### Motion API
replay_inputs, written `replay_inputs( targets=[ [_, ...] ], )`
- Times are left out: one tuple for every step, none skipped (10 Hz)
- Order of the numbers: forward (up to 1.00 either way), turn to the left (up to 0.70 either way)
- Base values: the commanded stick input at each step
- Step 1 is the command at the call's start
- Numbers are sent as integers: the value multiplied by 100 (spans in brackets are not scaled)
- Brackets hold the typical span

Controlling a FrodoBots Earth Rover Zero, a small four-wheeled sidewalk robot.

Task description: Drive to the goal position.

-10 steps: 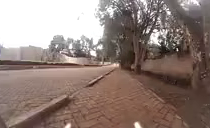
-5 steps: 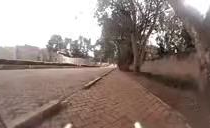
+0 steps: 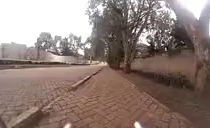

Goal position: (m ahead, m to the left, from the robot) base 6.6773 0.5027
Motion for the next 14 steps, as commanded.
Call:
replay_inputs(
  targets=[
    [50, -40],
    [50, -18],
    [50, 15],
    [50, 10],
    [50, 6],
    [50, 0],
    [50, 0],
    [50, 0],
    [50, 0],
    [50, 0],
    [50, 0],
    [50, 0],
    [50, 0],
    [50, 0]
  ],
)
